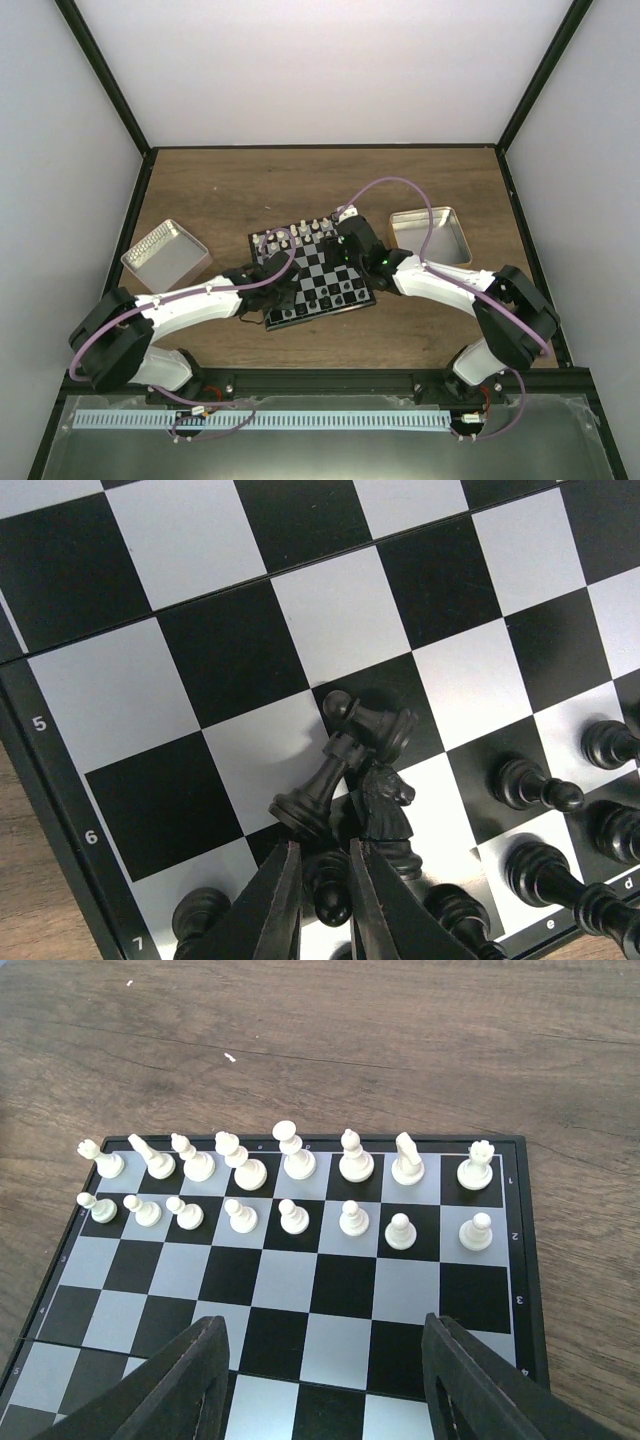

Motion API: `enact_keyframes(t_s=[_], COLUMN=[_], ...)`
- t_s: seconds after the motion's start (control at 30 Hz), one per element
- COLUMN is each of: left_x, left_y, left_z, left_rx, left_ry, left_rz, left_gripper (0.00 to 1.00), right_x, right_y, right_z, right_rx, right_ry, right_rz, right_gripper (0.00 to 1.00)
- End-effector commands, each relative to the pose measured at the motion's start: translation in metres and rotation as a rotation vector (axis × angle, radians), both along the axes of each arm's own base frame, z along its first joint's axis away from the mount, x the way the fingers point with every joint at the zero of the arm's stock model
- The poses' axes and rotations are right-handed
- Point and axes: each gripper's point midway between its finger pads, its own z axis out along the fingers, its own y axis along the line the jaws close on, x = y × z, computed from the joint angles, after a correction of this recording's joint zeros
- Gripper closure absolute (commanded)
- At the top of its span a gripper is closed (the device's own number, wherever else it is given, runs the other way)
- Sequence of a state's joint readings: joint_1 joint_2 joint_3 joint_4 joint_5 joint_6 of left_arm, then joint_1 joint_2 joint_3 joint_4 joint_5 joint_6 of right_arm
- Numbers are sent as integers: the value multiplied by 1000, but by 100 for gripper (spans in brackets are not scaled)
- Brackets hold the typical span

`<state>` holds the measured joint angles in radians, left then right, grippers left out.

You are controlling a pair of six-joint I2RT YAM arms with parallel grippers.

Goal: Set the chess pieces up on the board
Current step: Place the chess piece on the chessboard.

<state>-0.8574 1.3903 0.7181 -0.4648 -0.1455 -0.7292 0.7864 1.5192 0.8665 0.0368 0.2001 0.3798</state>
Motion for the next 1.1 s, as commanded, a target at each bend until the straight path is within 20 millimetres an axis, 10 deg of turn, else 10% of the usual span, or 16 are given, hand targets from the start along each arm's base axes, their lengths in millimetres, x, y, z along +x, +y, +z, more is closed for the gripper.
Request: enact_keyframes(t_s=[0.0, 0.53, 1.07], left_x=[3, 12, 37], left_y=[-2, 0, 59], left_z=[9, 36, 82], left_rx=[-6, -18, -213], left_ry=[-22, -87, -250], left_rz=[4, 17, 284], left_gripper=[84, 79, 71], right_x=[3, -1, -78], right_y=[-4, 0, 88], right_z=[0, 4, -34], right_rx=[8, 20, -78], right_ry=[5, 13, 190], right_rz=[-17, 9, 578], right_gripper=[45, 45, 53])
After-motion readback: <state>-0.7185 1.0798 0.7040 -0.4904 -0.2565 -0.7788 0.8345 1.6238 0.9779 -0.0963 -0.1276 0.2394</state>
